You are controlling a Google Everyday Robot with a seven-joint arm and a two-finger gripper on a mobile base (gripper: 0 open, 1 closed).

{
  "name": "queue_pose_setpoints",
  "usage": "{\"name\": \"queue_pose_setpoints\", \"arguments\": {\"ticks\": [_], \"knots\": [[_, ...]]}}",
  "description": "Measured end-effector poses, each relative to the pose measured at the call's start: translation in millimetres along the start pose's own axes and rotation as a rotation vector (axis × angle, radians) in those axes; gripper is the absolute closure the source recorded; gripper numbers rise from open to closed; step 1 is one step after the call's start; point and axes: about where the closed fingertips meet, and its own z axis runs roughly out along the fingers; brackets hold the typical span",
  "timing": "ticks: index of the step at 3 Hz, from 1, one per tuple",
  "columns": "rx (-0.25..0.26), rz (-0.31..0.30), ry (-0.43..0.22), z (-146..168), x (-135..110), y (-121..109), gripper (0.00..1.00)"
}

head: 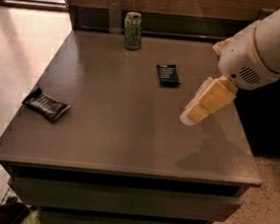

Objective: Pick rxbar chocolate

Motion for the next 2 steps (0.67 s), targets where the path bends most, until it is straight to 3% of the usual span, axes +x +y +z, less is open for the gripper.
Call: {"name": "queue_pose_setpoints", "arguments": {"ticks": [2], "knots": [[-0.058,0.11,-0.376,67.7,-75.6,38.0,0.0]]}}
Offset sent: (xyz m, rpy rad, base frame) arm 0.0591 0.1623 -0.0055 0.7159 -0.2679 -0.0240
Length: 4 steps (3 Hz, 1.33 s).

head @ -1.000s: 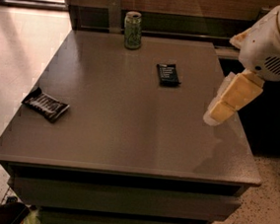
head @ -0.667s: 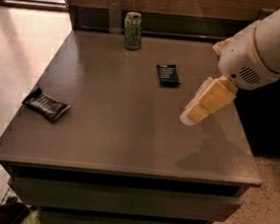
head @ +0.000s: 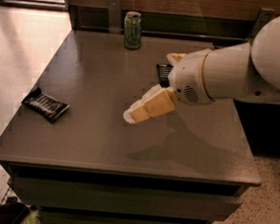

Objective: Pick rxbar chocolate

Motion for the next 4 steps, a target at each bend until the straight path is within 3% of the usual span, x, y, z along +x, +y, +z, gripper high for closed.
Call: {"name": "queue_pose_setpoints", "arguments": {"ticks": [1,2,3,4], "knots": [[0.045,0.014,-0.14,25.5,-32.7,-2.2,0.0],[0.088,0.008,-0.177,28.9,-46.7,-9.6,0.0],[0.08,0.006,-0.171,28.3,-46.0,-7.2,0.0],[0.055,0.008,-0.156,51.8,-41.0,4.5,0.0]]}}
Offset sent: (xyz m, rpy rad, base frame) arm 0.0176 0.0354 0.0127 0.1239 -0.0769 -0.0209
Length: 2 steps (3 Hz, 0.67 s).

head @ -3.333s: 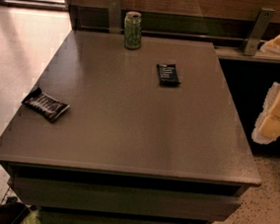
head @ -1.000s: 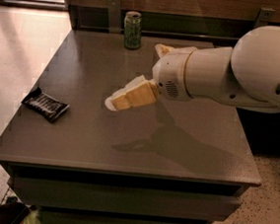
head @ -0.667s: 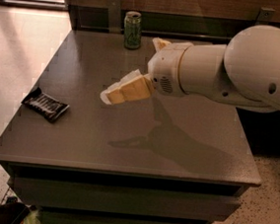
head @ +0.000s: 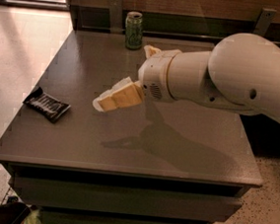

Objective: Pick rxbar chocolate

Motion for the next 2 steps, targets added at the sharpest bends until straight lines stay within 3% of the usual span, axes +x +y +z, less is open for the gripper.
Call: {"name": "queue_pose_setpoints", "arguments": {"ticks": [1,2], "knots": [[-0.035,0.023,-0.008,36.1,18.5,22.2,0.0],[-0.054,0.046,-0.08,80.8,19.4,46.4,0.0]]}}
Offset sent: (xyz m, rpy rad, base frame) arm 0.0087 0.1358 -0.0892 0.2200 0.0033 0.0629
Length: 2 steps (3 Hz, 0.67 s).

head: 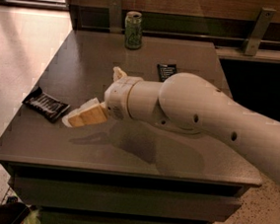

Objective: Pick rxbar chocolate

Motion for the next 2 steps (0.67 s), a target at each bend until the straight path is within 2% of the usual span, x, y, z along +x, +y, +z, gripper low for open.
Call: {"name": "queue_pose_setpoints", "arguments": {"ticks": [1,2], "knots": [[-0.014,-0.009,-0.055,38.0,-11.2,13.3,0.0],[-0.043,-0.044,-0.056,69.9,-21.3,30.9,0.0]]}}
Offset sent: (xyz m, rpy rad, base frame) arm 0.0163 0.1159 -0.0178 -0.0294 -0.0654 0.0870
